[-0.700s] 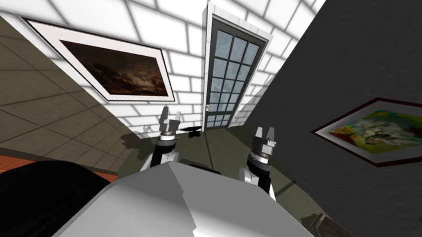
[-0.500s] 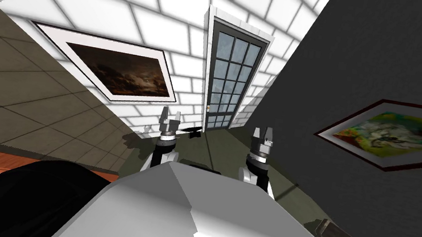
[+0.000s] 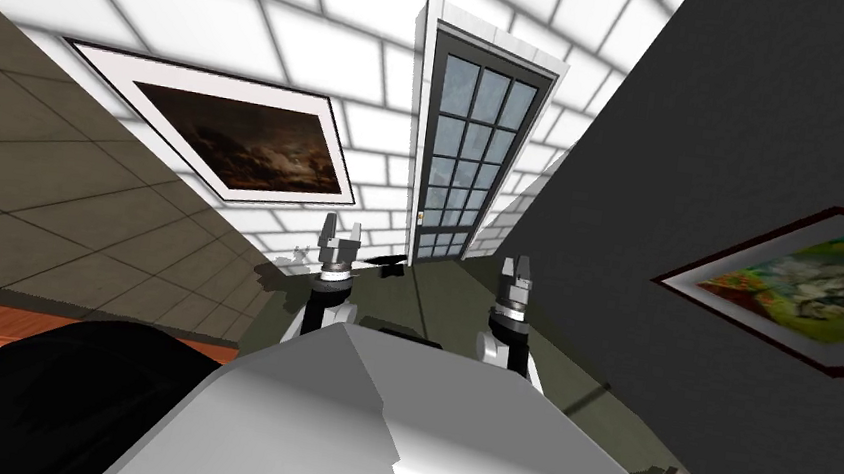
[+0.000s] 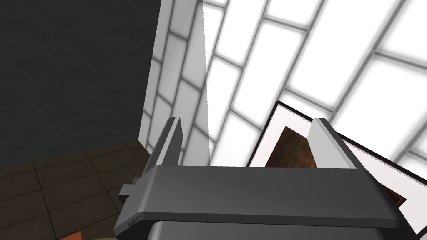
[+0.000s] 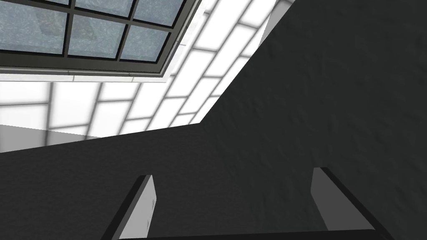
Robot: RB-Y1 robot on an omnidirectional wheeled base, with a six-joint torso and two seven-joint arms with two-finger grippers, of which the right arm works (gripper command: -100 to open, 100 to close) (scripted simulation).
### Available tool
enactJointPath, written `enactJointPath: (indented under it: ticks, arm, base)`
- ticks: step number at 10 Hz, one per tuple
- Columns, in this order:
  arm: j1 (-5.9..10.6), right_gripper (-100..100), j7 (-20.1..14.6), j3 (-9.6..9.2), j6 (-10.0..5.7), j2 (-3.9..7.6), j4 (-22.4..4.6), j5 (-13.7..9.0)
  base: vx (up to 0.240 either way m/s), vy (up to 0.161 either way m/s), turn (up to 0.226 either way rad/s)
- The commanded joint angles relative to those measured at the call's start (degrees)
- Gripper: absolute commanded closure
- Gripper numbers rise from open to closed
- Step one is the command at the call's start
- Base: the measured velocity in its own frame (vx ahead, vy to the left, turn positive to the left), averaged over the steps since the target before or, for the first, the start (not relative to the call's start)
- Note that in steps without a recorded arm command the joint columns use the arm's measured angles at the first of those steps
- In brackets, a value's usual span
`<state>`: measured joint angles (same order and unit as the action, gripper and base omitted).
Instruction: Pull the door open
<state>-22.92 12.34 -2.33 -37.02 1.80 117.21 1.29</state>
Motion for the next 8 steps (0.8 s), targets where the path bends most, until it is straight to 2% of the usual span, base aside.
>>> enactJointPath:
  ticks: [1, 8]
  arm:
    - [0.70, -100, 1.60, 0.25, -0.64, 0.28, -2.22, 0.12]
    - [5.52, -100, 9.82, 2.11, -2.90, 1.68, -14.12, 0.65]
  base:
    - [0.071, 0.011, 0.062]
    - [0.090, 0.023, 0.083]
